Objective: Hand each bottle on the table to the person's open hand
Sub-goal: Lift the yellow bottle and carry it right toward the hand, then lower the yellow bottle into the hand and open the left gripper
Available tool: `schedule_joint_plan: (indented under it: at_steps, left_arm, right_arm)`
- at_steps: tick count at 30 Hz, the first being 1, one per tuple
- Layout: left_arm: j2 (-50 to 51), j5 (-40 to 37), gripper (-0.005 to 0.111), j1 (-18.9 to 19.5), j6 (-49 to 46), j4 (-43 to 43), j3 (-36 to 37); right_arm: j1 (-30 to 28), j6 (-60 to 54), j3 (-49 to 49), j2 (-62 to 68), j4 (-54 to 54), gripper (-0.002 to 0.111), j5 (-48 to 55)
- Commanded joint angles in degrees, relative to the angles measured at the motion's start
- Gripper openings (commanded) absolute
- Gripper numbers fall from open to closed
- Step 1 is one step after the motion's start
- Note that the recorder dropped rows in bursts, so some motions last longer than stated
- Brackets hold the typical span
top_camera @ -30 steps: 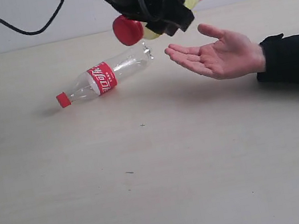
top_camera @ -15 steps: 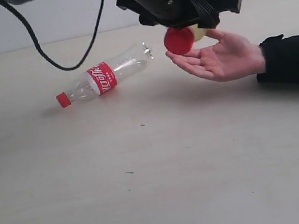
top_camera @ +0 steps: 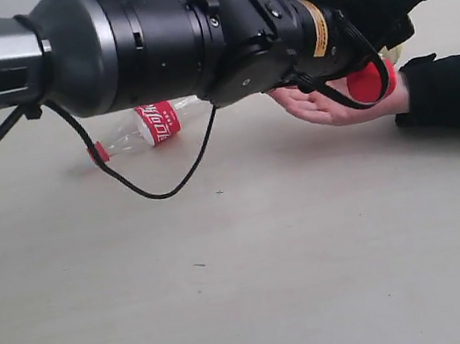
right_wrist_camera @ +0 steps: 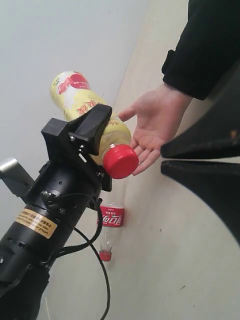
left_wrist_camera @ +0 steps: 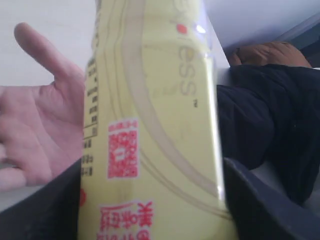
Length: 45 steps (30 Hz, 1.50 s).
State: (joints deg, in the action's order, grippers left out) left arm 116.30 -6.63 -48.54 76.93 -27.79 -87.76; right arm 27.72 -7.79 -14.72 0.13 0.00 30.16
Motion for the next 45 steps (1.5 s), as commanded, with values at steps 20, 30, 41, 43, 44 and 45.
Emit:
schedule_joint_plan:
  at_steps: [20, 30, 41, 43, 44, 45]
  left_arm:
    - [-0.89, -12.08, 0.0, 0.65, -19.71, -22.78, -5.7]
    - [-1.72, -29.89, 0.0, 5.18, -92.18, 7.53, -15.43]
    - [-1.72, -36.3, 0.0, 10.86, -151.26, 32.89, -17.89]
    - [-1.72, -38.44, 0.0, 11.43, -157.2, 33.16, -18.27]
    - [-1.72, -39.59, 0.0, 11.43, -159.76, 32.87, -18.39]
    - [-1.72, -40.56, 0.0, 11.43, -162.99, 32.22, -18.39]
  right_arm:
    - [0.22, 0.32, 0.33, -0.13, 0.0, 0.002, -0.8]
    - [0.22, 0.32, 0.33, -0.13, 0.0, 0.002, -0.8]
    - [0.22, 0.32, 0.33, -0.13, 0.0, 0.002, -0.8]
    - [0.22, 0.32, 0.33, -0.13, 0.0, 0.002, -0.8]
    - [0.22, 0.32, 0.33, -0.13, 0.0, 0.002, -0.8]
    - [0.22, 0.32, 0.33, -0.13, 0.0, 0.002, -0.8]
